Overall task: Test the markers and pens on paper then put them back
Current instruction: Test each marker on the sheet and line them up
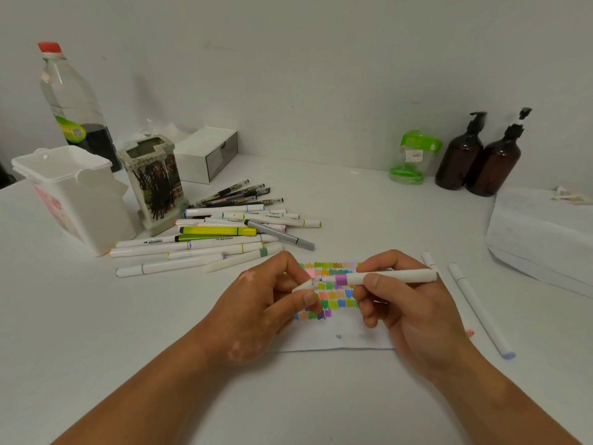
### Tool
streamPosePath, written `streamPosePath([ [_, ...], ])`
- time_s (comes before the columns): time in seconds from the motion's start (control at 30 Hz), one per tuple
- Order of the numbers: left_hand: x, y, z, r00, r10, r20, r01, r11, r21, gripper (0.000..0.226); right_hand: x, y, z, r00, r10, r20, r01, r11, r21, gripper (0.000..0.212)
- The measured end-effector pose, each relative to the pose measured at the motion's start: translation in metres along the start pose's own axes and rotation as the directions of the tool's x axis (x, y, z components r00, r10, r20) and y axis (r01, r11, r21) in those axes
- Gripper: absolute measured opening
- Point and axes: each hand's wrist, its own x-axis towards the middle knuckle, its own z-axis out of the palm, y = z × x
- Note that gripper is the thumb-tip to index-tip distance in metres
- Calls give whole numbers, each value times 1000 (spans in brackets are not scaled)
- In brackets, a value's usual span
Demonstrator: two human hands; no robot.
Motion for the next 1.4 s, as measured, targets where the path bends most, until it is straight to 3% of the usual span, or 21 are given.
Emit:
streamPosePath([
  [0.23,1,1,0,997,-28,-66,25,999,-41,13,-1,3,2,998,48,46,-45,997,-70,23],
  [0.4,3,4,1,998,-53,-39,40,960,-277,8,-1,0,2,996,85,38,-83,996,-38,24],
  [0.53,2,7,-1,1000,-21,-2,19,937,-350,3,-1,0,1,994,103,45,-102,995,-13,14],
  [0.77,6,2,-1,993,-71,-95,43,962,-271,17,0,-3,-2,996,40,77,-28,989,-147,22],
  [0.87,7,-2,-7,983,-91,-157,66,985,-158,21,-1,-9,-7,969,144,199,-131,988,-77,40],
  [0.93,6,-6,-9,983,-92,-161,84,995,-56,24,-1,-10,-8,939,232,255,-204,970,-131,36],
  [1.03,5,-8,0,990,-23,-139,38,993,112,34,-3,-5,-3,950,250,188,-157,901,-405,7],
  [1.13,5,-11,7,993,31,-115,9,943,332,60,-3,-10,-5,967,213,140,-104,831,-546,17],
  [1.2,6,-15,7,998,8,-63,22,888,460,68,3,-15,-25,994,101,-30,-95,734,-673,11],
  [1.3,6,-20,9,999,-6,40,-21,773,633,61,11,-21,-66,933,-90,-348,-250,533,-808,3],
  [1.4,6,-21,7,998,-13,55,-26,764,645,54,13,-14,-91,883,-63,-465,-390,453,-802,8],
])
